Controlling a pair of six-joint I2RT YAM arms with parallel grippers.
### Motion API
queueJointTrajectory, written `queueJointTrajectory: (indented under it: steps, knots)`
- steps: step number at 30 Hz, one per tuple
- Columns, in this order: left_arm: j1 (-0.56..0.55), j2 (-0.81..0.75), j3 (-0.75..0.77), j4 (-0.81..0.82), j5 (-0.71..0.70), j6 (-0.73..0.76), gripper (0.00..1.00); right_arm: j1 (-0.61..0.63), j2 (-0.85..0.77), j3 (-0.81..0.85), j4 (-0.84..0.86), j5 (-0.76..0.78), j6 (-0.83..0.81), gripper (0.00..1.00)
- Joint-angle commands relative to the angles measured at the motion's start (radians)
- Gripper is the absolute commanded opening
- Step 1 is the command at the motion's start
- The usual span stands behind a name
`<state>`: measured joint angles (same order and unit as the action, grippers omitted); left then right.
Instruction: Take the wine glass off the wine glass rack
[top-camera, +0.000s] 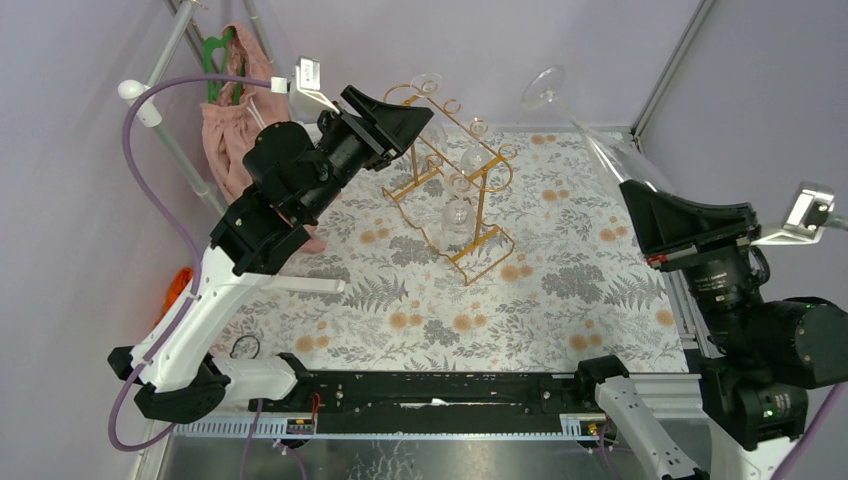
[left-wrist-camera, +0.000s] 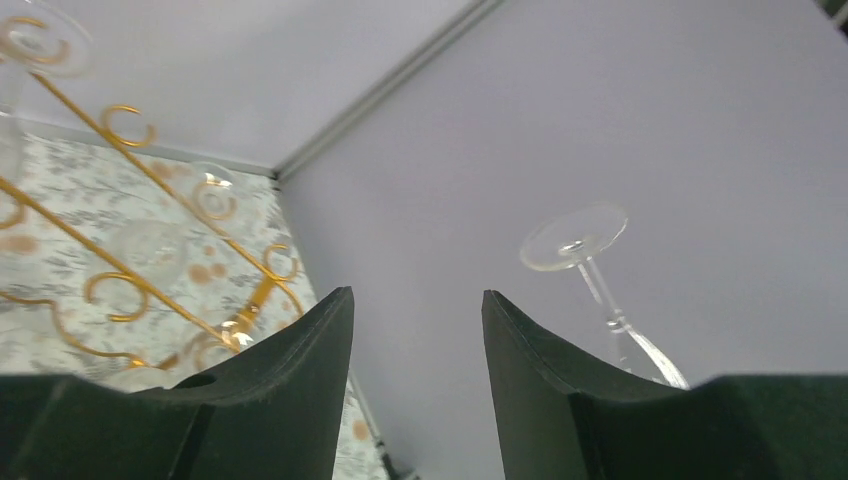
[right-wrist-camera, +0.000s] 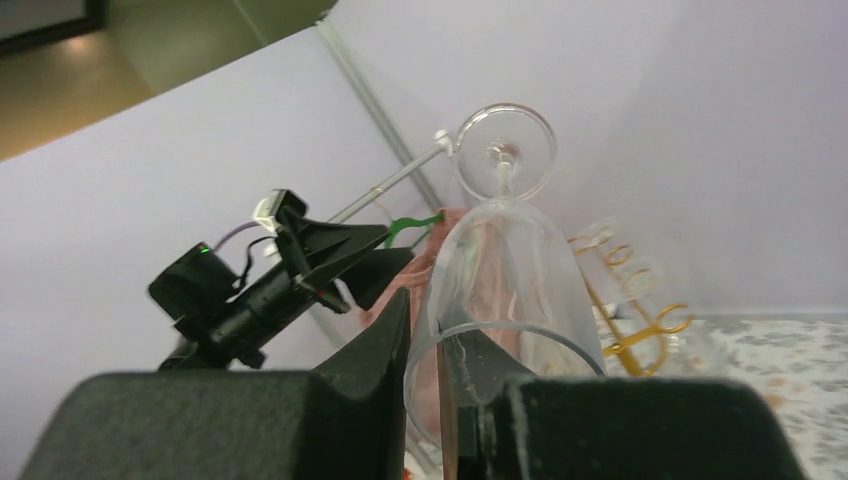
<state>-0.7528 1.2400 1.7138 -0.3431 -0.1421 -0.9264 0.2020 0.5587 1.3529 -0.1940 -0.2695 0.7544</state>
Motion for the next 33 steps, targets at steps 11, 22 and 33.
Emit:
queueJointTrajectory:
  steps: [11,22,33]
  knots:
    - [-0.008,-0.086,-0.163,-0.148,-0.231,0.239,0.58,0.004,0.275,0.271,-0.413,0.408,-0.362,0.0]
    - [-0.009,-0.079,-0.175,-0.163,-0.263,0.286,0.58,0.003,0.45,0.329,-0.512,0.484,-0.433,0.0]
    - [-0.007,-0.12,-0.189,-0.181,-0.278,0.295,0.59,0.004,0.563,0.355,-0.567,0.531,-0.504,0.0]
